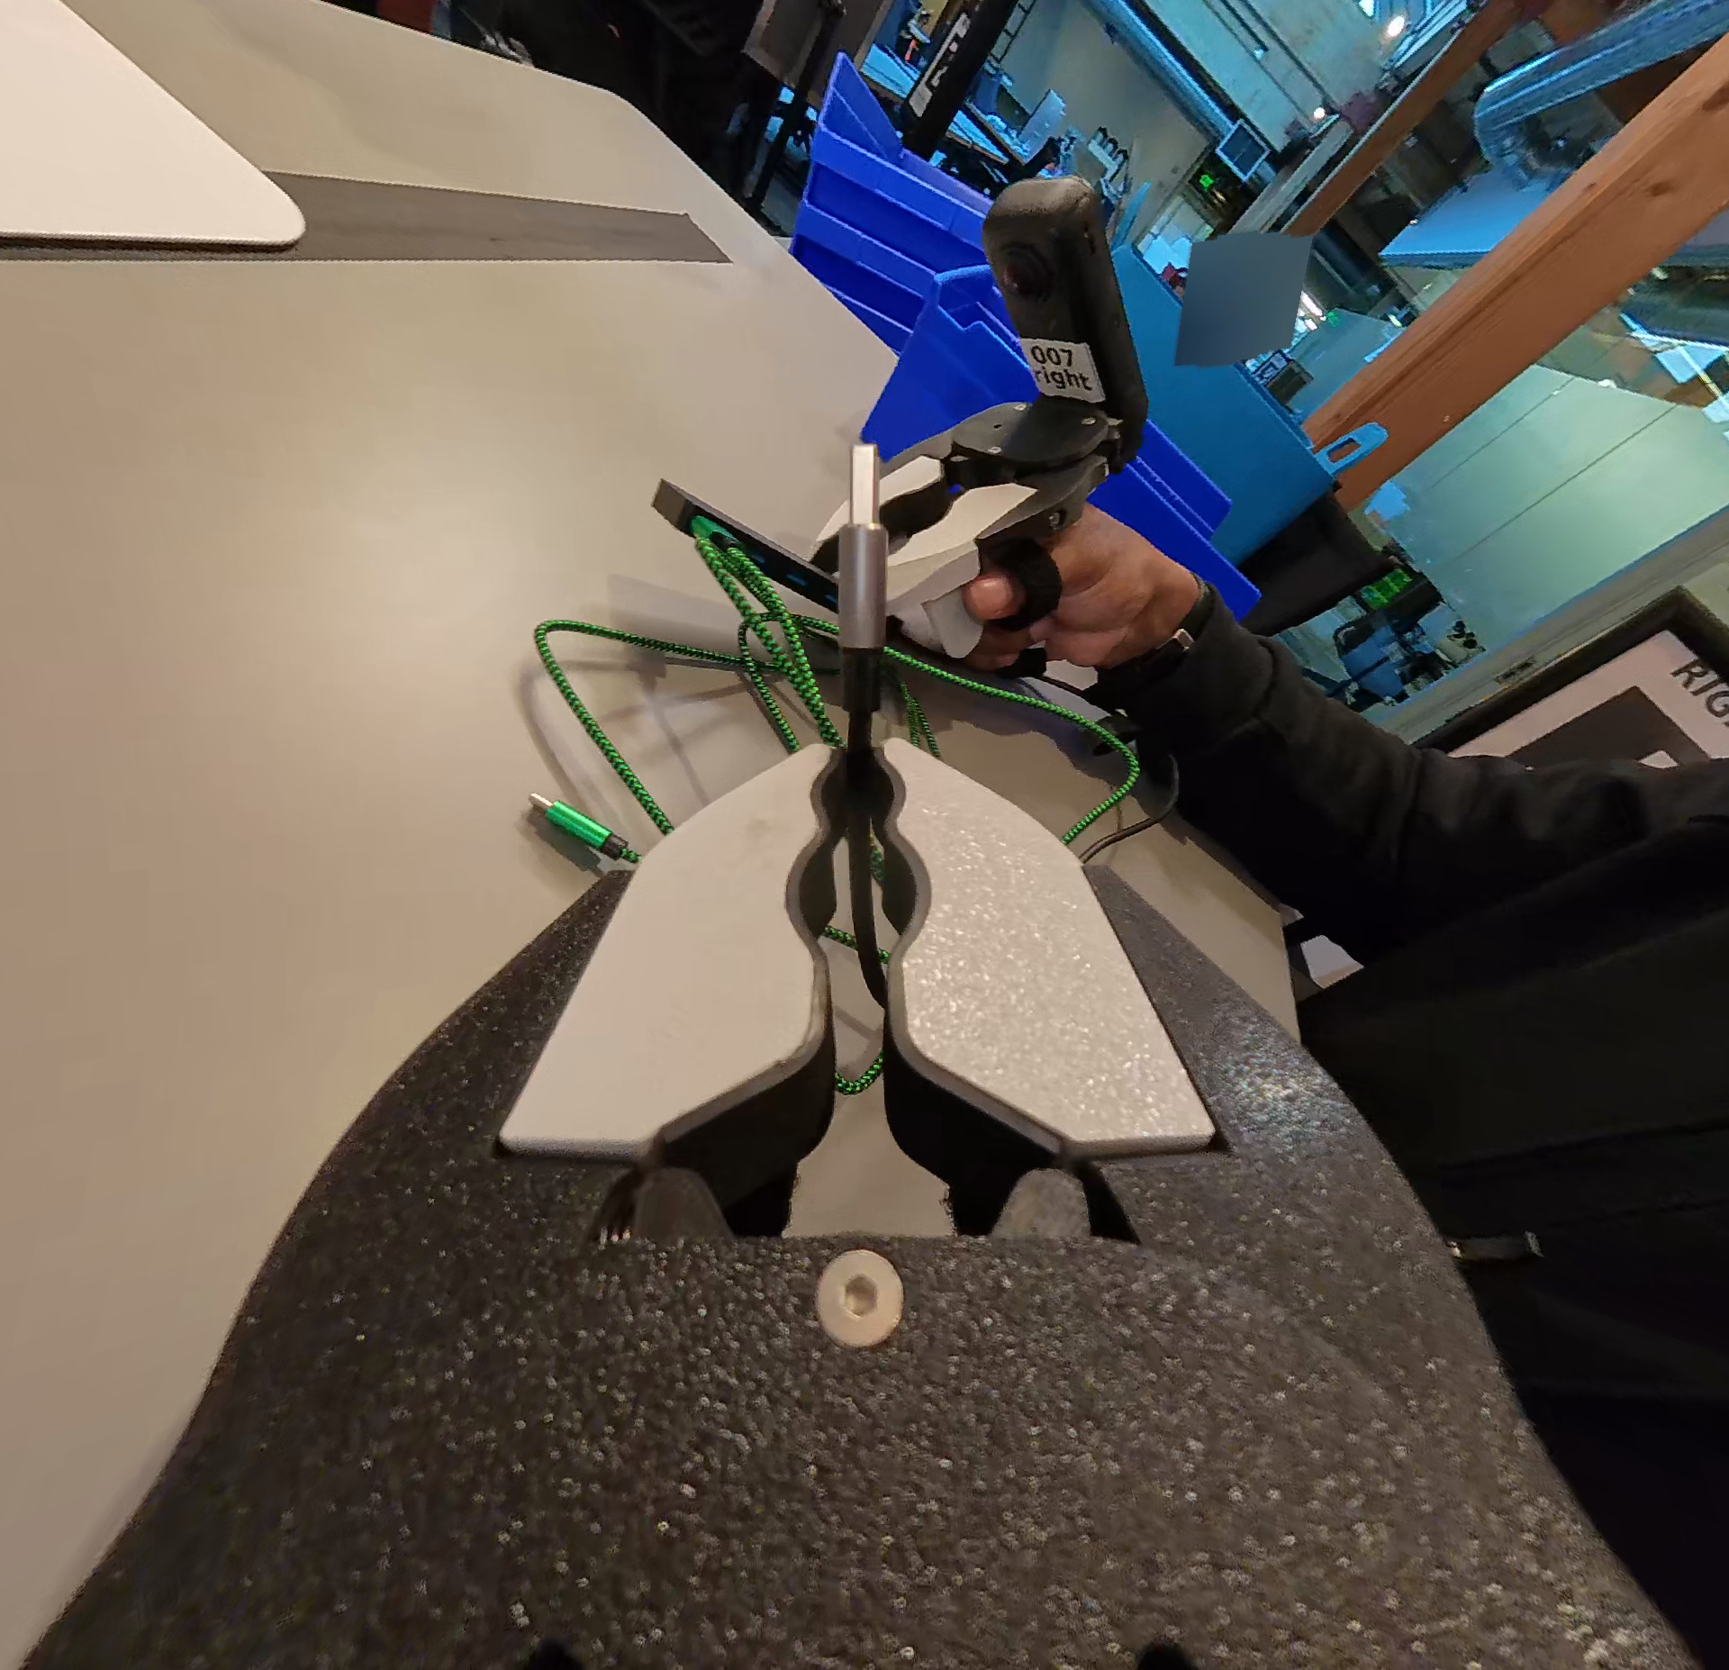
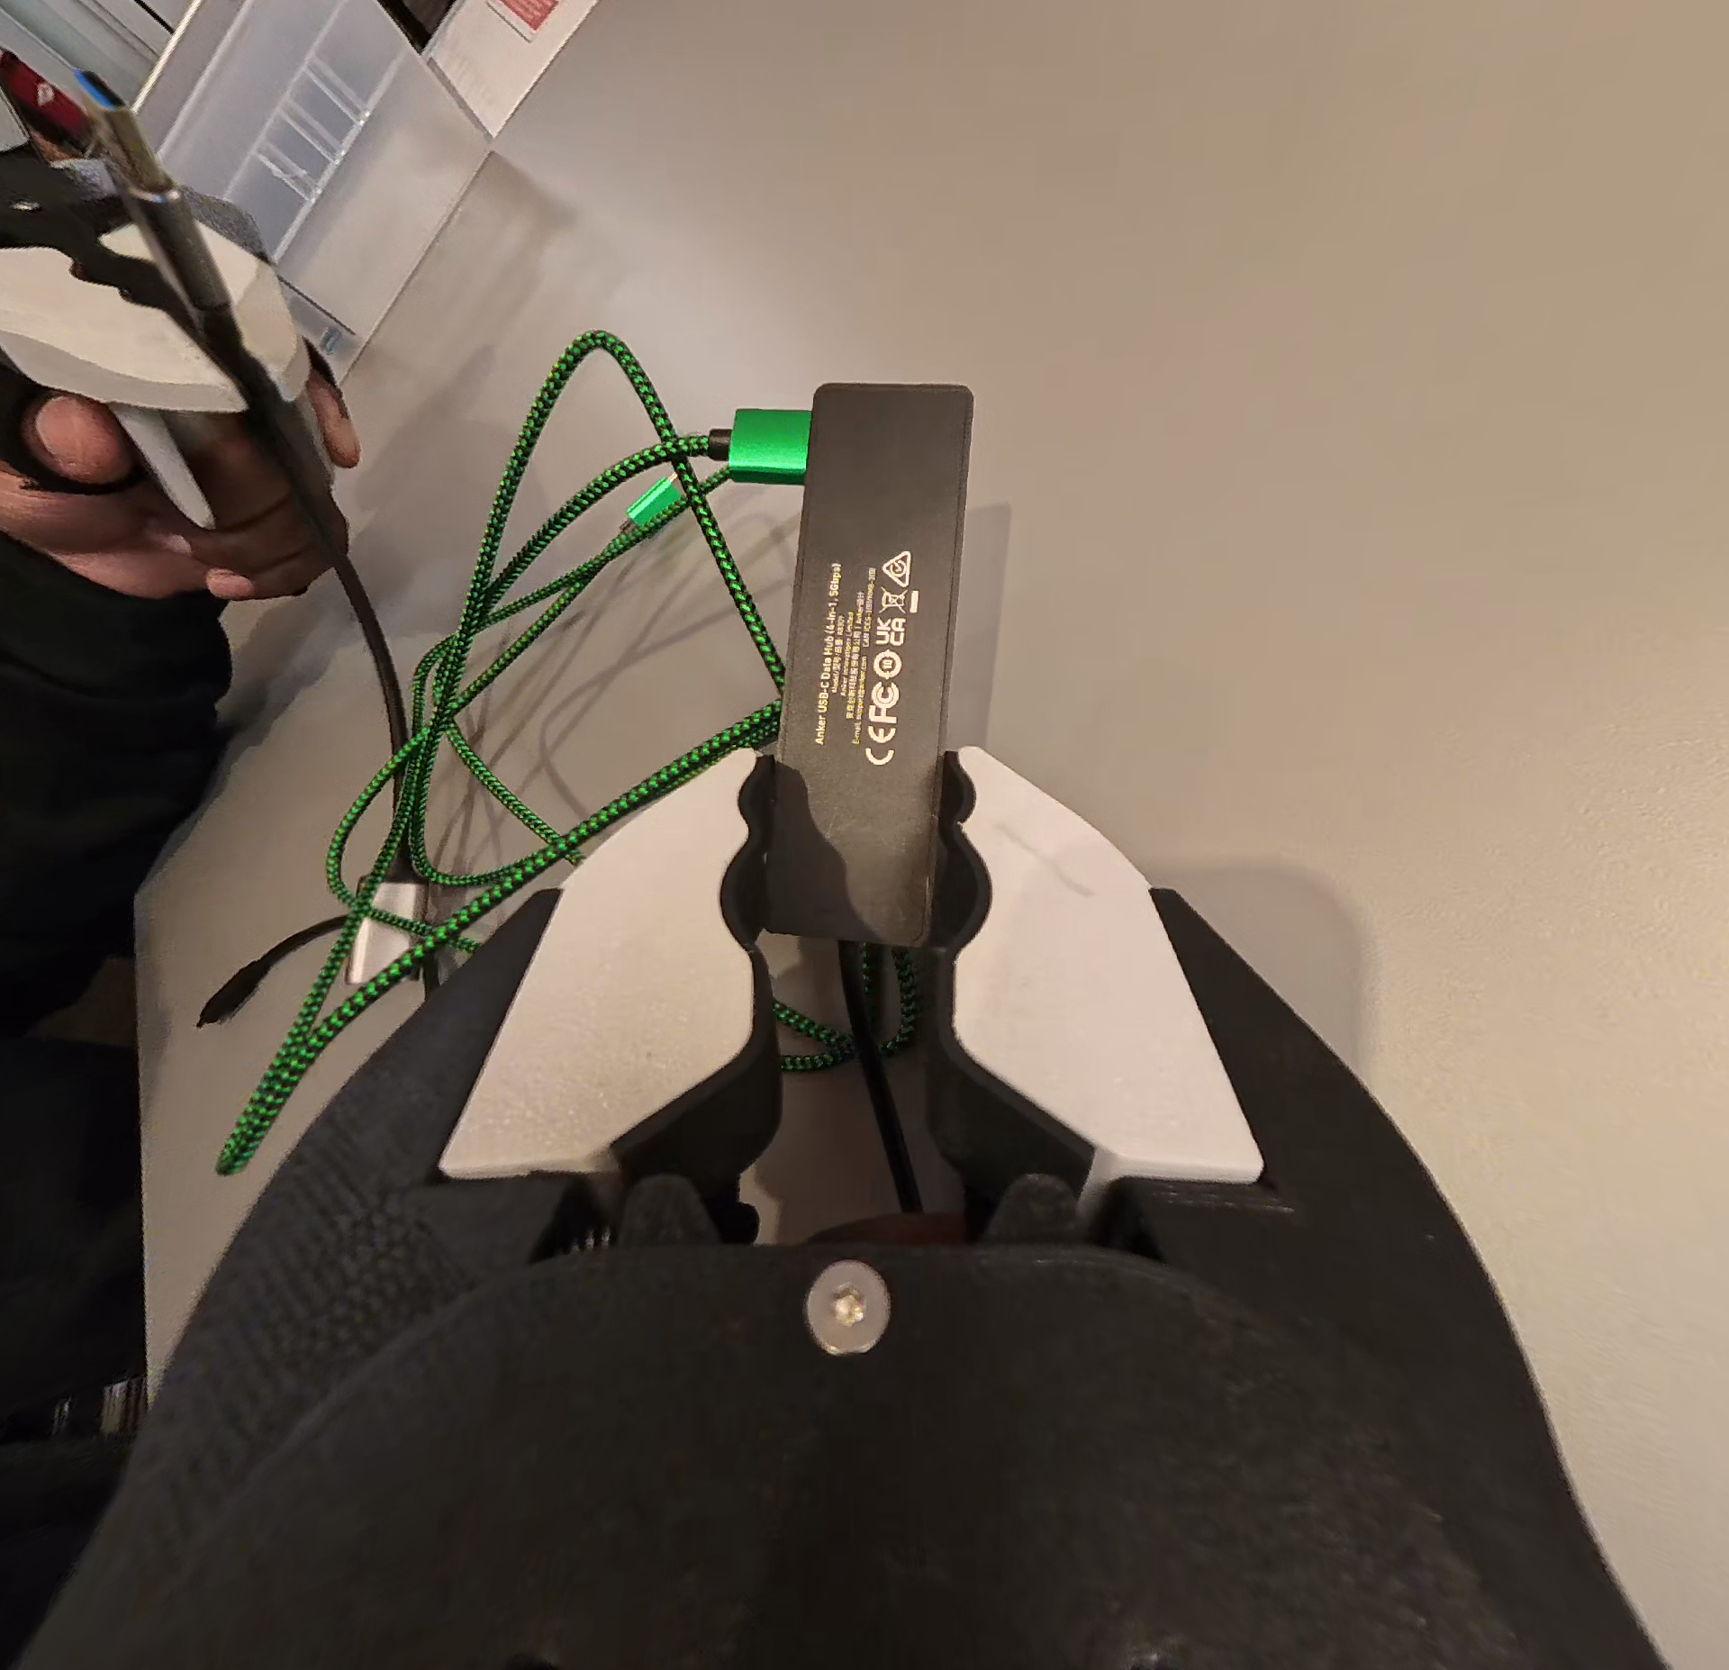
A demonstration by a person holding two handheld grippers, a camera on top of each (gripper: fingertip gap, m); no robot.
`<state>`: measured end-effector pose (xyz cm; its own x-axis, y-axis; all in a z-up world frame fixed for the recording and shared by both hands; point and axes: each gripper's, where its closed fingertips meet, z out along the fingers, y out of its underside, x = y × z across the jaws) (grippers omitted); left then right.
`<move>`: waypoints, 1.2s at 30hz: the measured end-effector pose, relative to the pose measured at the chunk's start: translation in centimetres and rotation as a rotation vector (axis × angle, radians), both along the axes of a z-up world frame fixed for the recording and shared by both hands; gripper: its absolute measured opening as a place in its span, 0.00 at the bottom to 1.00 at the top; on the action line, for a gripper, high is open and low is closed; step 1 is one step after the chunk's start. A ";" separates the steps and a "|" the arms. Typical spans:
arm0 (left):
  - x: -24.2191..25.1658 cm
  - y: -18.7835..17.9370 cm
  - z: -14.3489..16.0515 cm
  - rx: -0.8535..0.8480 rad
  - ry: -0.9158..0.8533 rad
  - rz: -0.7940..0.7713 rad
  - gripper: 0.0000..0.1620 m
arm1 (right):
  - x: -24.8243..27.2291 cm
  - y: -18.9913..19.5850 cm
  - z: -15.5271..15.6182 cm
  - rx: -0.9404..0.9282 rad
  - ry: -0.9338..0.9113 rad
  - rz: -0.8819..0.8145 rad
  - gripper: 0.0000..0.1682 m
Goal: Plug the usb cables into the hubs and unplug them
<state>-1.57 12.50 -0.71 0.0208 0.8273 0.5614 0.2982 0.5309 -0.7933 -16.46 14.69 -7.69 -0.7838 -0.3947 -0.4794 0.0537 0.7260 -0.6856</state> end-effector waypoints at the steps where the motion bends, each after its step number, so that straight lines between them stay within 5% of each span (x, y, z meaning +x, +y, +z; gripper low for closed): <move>1: 0.1 -0.2 -0.1 -0.008 -0.006 0.010 0.02 | 0.0 0.0 0.0 -0.002 0.000 0.000 0.19; 25: 2.5 -3.8 -3.6 0.094 -0.065 0.075 0.02 | -0.2 -0.1 -0.4 0.006 0.031 -0.013 0.20; 36: 4.9 -5.7 -2.5 0.034 -0.076 0.130 0.02 | -0.3 -0.2 -0.8 0.011 0.080 -0.025 0.20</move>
<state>3.36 6.75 -3.19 -0.1287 0.8007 0.5851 0.2833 0.5951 -0.7520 -16.72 14.52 -8.47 -0.8292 -0.3699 -0.4190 0.0173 0.7323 -0.6807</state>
